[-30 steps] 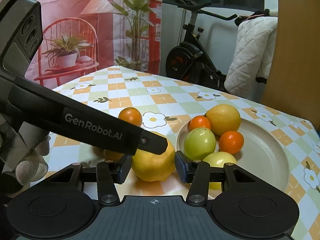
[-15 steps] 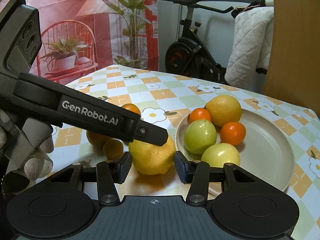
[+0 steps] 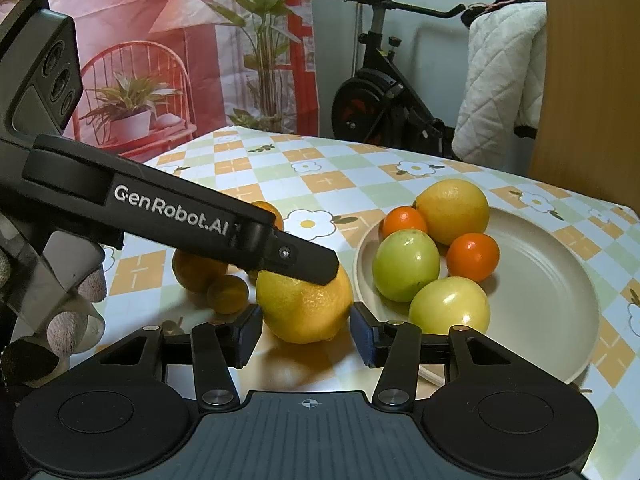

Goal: Organize fruits
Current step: 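Lift the large yellow lemon off the table with the left tool, then carry the lemon in the left tool over the plate and lower it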

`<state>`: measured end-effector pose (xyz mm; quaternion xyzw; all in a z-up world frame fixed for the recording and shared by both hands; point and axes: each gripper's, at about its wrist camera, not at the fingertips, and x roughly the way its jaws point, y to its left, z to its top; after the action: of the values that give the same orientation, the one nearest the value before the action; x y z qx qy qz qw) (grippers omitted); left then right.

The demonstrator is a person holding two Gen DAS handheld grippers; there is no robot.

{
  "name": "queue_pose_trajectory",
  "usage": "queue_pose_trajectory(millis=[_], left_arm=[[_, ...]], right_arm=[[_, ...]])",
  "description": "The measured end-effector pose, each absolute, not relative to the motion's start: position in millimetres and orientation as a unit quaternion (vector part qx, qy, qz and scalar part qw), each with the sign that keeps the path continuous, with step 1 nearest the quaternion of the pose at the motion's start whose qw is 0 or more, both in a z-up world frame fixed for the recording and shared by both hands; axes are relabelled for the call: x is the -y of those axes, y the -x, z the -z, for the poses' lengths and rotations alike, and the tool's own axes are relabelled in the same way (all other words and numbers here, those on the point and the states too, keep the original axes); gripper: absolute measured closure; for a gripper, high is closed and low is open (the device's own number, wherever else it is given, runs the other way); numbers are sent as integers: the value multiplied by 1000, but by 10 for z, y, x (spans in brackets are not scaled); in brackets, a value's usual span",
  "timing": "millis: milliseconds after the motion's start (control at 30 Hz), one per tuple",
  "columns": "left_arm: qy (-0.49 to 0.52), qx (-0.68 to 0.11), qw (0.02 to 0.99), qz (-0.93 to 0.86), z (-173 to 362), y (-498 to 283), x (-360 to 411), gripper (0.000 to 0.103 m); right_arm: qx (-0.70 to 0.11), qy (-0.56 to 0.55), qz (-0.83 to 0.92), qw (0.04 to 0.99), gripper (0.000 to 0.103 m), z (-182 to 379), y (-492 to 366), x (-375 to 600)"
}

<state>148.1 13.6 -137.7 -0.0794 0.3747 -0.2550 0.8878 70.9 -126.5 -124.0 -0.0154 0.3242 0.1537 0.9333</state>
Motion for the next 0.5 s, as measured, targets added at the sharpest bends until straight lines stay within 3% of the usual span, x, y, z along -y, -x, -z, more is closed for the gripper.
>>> queue_pose_trajectory(millis=[500], left_arm=[[68, -375, 887, 261, 1344, -1426, -132, 41]], right_arm=[[-321, 17, -150, 935, 59, 1217, -688, 1242]])
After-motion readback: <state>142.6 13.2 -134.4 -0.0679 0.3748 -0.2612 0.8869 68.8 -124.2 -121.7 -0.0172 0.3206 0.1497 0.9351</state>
